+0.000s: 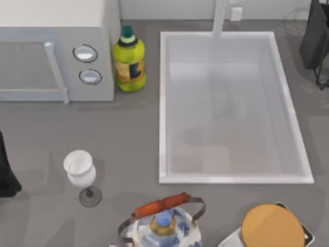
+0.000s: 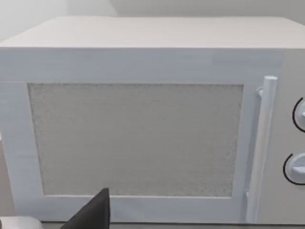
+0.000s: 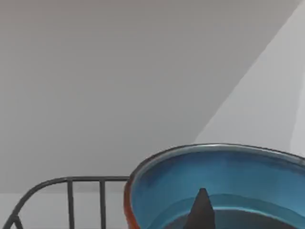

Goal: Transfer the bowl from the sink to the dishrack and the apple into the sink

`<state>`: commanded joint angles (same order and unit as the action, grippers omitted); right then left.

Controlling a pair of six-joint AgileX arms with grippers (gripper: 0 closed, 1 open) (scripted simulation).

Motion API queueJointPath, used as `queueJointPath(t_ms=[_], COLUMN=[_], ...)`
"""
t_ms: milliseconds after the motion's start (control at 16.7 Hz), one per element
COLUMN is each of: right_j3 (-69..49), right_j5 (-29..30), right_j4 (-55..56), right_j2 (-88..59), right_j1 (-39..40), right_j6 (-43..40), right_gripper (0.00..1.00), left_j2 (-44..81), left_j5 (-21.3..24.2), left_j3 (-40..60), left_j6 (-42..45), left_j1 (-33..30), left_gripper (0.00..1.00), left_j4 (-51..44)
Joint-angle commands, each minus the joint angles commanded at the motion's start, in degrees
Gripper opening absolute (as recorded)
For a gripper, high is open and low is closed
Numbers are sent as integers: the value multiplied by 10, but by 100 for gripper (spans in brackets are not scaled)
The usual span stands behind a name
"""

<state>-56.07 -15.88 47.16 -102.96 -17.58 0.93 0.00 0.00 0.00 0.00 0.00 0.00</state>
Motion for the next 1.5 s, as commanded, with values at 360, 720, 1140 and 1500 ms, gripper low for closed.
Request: queueJointPath(t_ms=[360,720,1140,1500], right_j3=[0,0,21,77], right_j5=[0,0,7,21], right_j4=[0,0,-18,-65], right_j2=[0,0,39,140], right_j1=[0,0,6,24], right_j6=[0,0,-1,-4], right_gripper=[100,100,100,100], left_j2=[0,0,0,0], left_j5=[0,0,0,0], left_j3=[0,0,0,0], left_j6=[0,0,0,0], left_j1=[0,0,0,0], left_gripper=[100,100,100,100], left_j4=[0,0,0,0])
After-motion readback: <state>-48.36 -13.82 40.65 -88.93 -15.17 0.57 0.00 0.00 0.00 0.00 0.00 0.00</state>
